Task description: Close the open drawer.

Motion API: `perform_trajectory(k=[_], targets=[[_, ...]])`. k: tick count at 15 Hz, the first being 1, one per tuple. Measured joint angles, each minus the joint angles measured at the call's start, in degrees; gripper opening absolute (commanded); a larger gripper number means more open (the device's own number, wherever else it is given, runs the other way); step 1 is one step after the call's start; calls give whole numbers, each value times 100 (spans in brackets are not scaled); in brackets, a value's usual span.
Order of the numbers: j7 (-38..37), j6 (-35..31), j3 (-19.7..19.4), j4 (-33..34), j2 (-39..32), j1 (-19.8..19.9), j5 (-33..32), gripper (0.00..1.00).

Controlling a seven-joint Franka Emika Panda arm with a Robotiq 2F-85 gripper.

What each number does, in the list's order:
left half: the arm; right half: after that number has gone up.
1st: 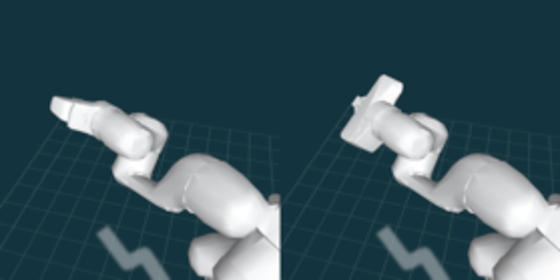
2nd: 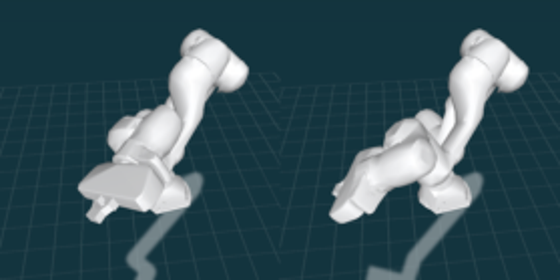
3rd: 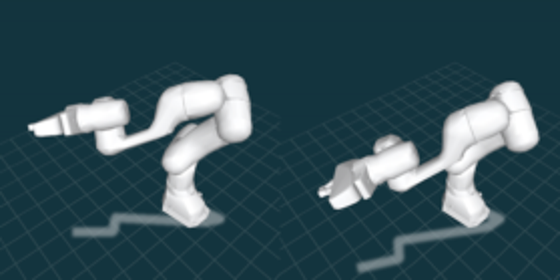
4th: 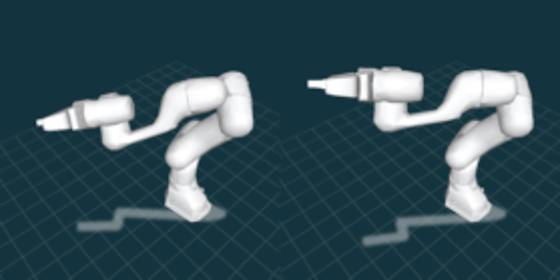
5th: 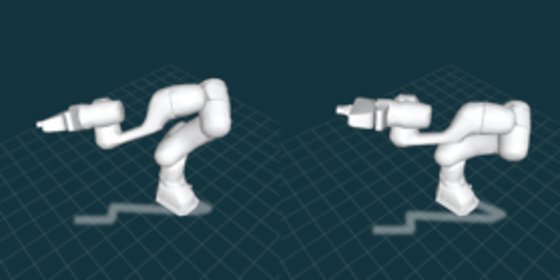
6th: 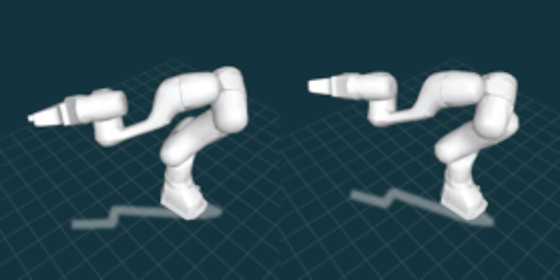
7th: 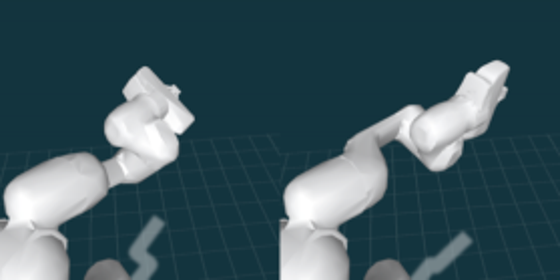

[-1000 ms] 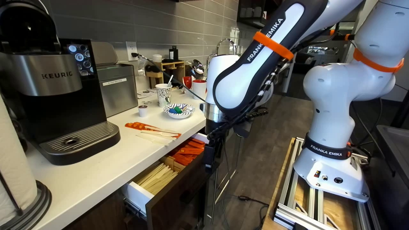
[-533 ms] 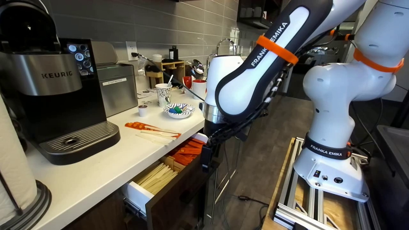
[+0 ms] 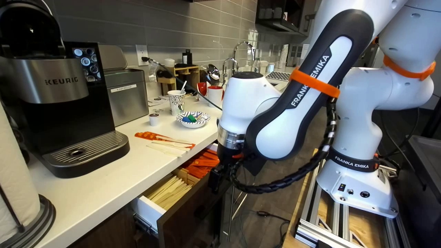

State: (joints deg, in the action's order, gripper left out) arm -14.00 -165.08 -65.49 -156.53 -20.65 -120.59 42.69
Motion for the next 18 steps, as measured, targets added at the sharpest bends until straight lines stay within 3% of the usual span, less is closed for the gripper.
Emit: perform_trajectory(k=[3, 9, 15, 18], targets=[[-350, -531, 573, 94, 0, 587, -88, 100], [-375, -1402, 1791, 326, -164, 1732, 191, 100], [-394, -2426, 3280, 842, -687, 3292, 286, 100], [-428, -2855, 3779, 1261, -1131, 3973, 260, 100]])
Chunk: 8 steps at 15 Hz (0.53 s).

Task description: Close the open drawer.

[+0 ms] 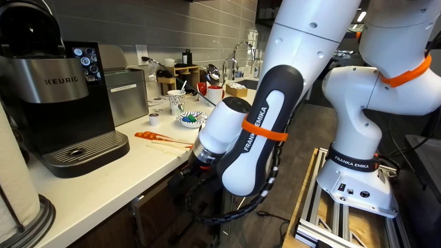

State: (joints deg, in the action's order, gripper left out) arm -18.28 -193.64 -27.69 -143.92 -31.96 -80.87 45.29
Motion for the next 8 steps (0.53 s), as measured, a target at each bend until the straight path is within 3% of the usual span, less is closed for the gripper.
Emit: perform_trajectory(k=[5, 8], targets=[[-47, -144, 330, 543, -616, 655, -11, 100], [16, -248, 714, 402, -335, 1128, -225, 100]])
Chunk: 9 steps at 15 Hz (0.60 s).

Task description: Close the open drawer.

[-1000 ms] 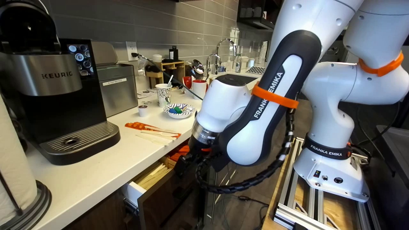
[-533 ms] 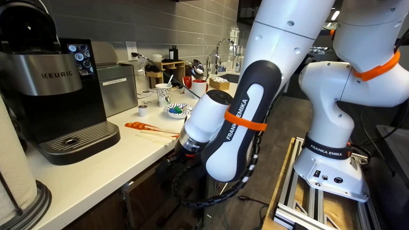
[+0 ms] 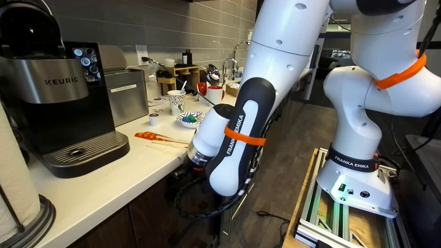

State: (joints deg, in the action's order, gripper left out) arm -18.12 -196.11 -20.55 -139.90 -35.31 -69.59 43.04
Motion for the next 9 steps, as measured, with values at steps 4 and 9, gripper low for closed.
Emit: perform_trajectory(k=[4, 9], targets=[[83, -48, 1259, -828, 1165, 1329, -1091, 100], [-225, 978, 3108, -1851, 2767, 3514, -2840, 100]])
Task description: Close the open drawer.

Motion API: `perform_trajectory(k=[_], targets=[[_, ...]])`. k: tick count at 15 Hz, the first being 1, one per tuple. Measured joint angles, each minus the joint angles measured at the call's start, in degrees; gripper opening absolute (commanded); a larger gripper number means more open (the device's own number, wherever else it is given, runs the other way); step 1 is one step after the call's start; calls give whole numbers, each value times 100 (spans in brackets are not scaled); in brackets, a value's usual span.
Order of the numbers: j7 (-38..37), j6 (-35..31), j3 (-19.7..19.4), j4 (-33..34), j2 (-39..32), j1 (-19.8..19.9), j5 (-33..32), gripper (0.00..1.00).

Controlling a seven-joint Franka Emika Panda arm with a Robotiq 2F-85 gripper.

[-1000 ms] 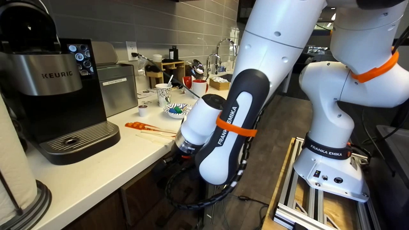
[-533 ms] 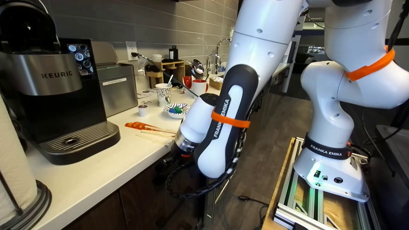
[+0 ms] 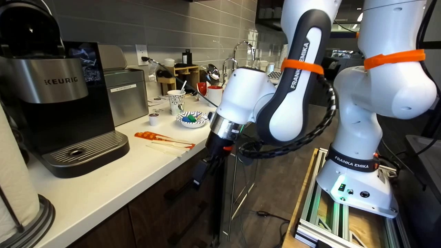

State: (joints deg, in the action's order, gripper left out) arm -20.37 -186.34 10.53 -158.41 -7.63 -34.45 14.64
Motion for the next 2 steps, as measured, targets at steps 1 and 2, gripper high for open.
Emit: perform_trajectory(k=[1, 2], targets=[[-41, 392, 454, 50, 284, 418, -63, 100], [72, 525, 918, 113, 521, 680, 276, 100]])
